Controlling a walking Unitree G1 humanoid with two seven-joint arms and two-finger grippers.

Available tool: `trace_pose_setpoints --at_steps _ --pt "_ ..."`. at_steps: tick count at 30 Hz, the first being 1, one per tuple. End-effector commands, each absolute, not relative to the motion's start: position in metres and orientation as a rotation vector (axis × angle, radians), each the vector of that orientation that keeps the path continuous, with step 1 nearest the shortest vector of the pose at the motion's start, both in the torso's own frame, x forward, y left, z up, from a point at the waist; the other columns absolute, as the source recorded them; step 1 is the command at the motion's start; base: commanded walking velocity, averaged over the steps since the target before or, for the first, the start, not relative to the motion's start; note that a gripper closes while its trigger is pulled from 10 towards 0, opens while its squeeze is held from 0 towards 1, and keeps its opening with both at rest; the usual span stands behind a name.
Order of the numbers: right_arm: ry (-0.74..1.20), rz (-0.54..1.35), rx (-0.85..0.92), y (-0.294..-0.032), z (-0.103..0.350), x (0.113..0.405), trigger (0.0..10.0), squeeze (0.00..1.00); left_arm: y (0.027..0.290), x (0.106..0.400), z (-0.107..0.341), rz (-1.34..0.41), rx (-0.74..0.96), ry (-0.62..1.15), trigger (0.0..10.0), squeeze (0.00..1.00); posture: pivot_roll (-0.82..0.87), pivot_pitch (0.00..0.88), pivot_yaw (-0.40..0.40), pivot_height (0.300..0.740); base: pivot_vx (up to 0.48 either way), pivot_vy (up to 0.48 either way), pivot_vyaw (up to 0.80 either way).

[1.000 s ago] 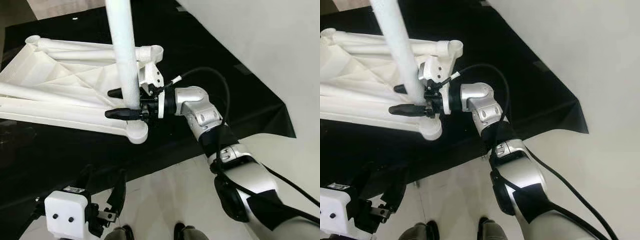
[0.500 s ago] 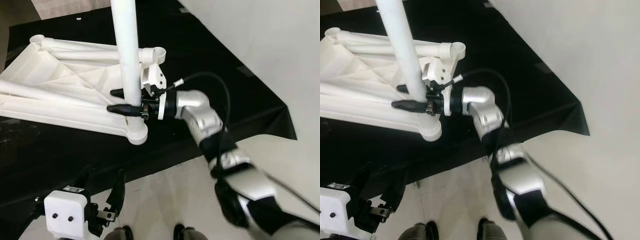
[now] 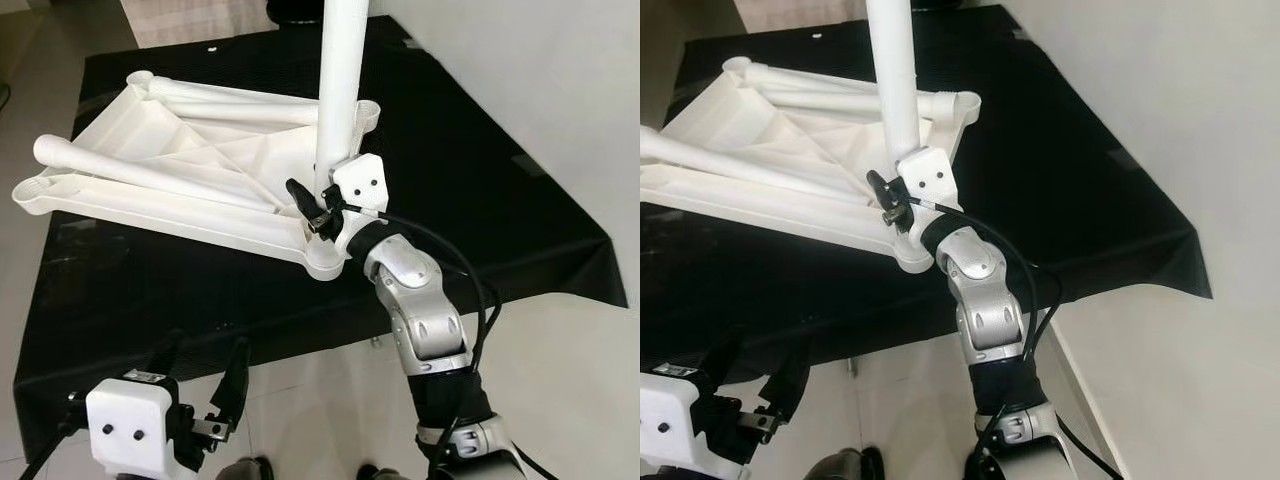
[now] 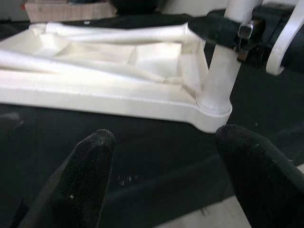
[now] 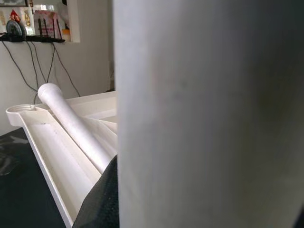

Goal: Building children table

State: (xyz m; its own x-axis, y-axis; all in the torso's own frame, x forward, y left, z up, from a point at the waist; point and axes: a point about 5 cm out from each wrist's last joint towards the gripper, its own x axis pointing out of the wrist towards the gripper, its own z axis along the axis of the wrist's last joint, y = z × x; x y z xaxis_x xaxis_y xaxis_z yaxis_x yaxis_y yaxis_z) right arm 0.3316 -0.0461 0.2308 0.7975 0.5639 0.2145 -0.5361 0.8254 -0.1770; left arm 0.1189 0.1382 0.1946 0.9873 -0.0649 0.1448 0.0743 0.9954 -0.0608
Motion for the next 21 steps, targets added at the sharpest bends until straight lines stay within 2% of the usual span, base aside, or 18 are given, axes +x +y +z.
trace_pose_setpoints --at_steps 1,5,6,11,12,13,14,21 --pt "-0.19 0.663 -0.089 -0.019 0.217 0.33 10.0 0.0 0.139 0.118 0.193 -0.061 -0.068 -0.123 10.0 0.0 0.16 0.24 -0.028 0.74 0.0 0.0 0.0" --pt "-0.192 0.742 -0.067 -0.012 0.221 0.325 10.0 0.0 0.14 0.117 0.193 -0.06 -0.066 -0.121 10.0 0.0 0.16 0.244 -0.027 0.74 0.0 0.0 0.0" --pt "-0.19 0.786 -0.072 -0.01 0.224 0.32 10.0 1.0 0.14 0.117 0.193 -0.06 -0.066 -0.12 10.0 0.0 0.16 0.244 -0.029 0.74 0.0 0.0 0.0" --pt "-0.19 0.97 -0.114 -0.018 0.237 0.33 10.0 1.0 0.139 0.118 0.193 -0.061 -0.071 -0.119 10.0 0.0 0.16 0.247 -0.03 0.74 0.0 0.0 0.0" --pt "-0.193 1.012 -0.13 -0.02 0.24 0.334 10.0 0.95 0.139 0.118 0.193 -0.061 -0.073 -0.119 10.0 0.0 0.16 0.247 -0.03 0.74 0.0 0.0 0.0" --pt "-0.195 1.036 -0.138 -0.022 0.241 0.337 10.0 0.95 0.139 0.118 0.193 -0.061 -0.074 -0.118 10.0 0.0 0.16 0.247 -0.03 0.74 0.0 0.0 0.0" --pt "-0.192 1.079 -0.159 -0.023 0.242 0.339 10.0 0.0 0.138 0.118 0.193 -0.062 -0.075 -0.119 10.0 0.0 0.16 0.249 -0.032 0.74 0.0 0.0 0.0" --pt "-0.162 1.212 -0.275 -0.038 0.243 0.349 10.0 0.0 0.137 0.119 0.193 -0.063 -0.078 -0.119 10.0 0.0 0.17 0.25 -0.038 0.74 0.0 0.0 0.0"
